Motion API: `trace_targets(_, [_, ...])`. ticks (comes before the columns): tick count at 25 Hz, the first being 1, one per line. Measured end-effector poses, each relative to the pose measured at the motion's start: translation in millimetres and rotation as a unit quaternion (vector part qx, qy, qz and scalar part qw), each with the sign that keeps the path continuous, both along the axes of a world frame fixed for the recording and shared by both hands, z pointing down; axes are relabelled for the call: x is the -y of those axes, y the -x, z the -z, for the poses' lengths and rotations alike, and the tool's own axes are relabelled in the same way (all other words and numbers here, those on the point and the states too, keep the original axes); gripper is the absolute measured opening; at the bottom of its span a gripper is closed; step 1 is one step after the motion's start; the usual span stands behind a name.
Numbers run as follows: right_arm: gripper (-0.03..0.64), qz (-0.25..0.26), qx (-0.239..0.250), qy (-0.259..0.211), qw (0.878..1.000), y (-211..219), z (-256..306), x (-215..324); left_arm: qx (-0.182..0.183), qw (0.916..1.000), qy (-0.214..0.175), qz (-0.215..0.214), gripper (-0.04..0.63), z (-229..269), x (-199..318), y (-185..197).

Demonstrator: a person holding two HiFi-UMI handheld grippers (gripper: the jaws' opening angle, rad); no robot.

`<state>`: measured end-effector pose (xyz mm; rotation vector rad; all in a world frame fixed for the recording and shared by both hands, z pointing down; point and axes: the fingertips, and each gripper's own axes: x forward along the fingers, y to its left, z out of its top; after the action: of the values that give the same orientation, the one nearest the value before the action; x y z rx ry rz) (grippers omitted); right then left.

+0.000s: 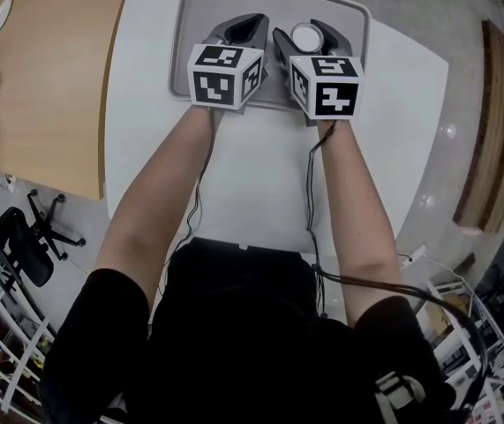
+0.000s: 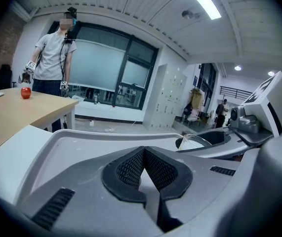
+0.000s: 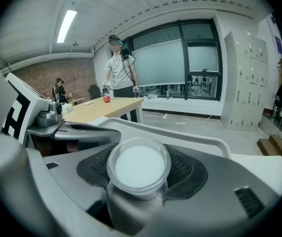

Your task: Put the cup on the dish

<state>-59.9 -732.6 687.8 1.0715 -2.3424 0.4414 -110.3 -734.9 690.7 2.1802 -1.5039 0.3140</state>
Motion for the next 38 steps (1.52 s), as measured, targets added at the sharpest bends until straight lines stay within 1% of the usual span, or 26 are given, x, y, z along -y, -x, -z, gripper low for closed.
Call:
trace_targets(5, [0.261,0.010,-0.009,0.007,1.000,1.4,2.1,-0.7,0.003,1.0000,-0.005,-0.001,0.008,10.5,-3.6,2.2])
trace_targets(11, [0.261,0.010,0.005,-0.018,1.000,0.0,30.9,0.0,0.006,0.9998,-0.019,0.002,0.008,32.4,-7.6,7.3])
trace_targets(15, [0.261,0.003,0.039,-0.050,0.998,0.5,67.9,-4.0,0.008,0.9994,-0.034,-0.001,0.008,54.1,-15.5,9.2])
trace_targets(19, [0.261,-0.008,0.067,-0.091,0.994,-4.2,111.1,-14.5,0.010,0.9984,-0.055,-0.010,0.008,85.6,-27.4,3.6])
trace_targets(24, [0.257,-0.008,0.080,-0.126,0.989,-16.5,152.7,-41.8,0.011,0.9963,-0.082,-0.021,0.008,132.1,-51.1,-12.6])
trace_targets(25, [0.238,-0.012,0.081,-0.133,0.988,-18.7,160.7,-48.2,0.010,0.9957,-0.090,-0.021,0.008,141.6,-56.3,-14.4])
trace_targets(27, [0.140,-0.027,0.084,-0.153,0.984,-24.7,178.8,-61.6,0.007,0.9943,-0.104,-0.022,0.008,161.5,-67.8,-17.4])
trace_targets(31, [0.050,-0.038,0.096,-0.167,0.981,-31.6,210.4,-101.2,0.001,0.9916,-0.127,-0.024,0.008,198.7,-102.0,-22.0])
trace_targets(34, [0.027,-0.030,0.097,-0.171,0.980,-38.5,231.3,-131.2,-0.002,0.9901,-0.138,-0.022,0.008,224.4,-128.3,-30.0])
trace_targets(38, [0.014,-0.021,0.093,-0.179,0.979,-43.3,253.7,-157.9,0.003,0.9886,-0.149,-0.017,0.008,247.7,-154.9,-42.5])
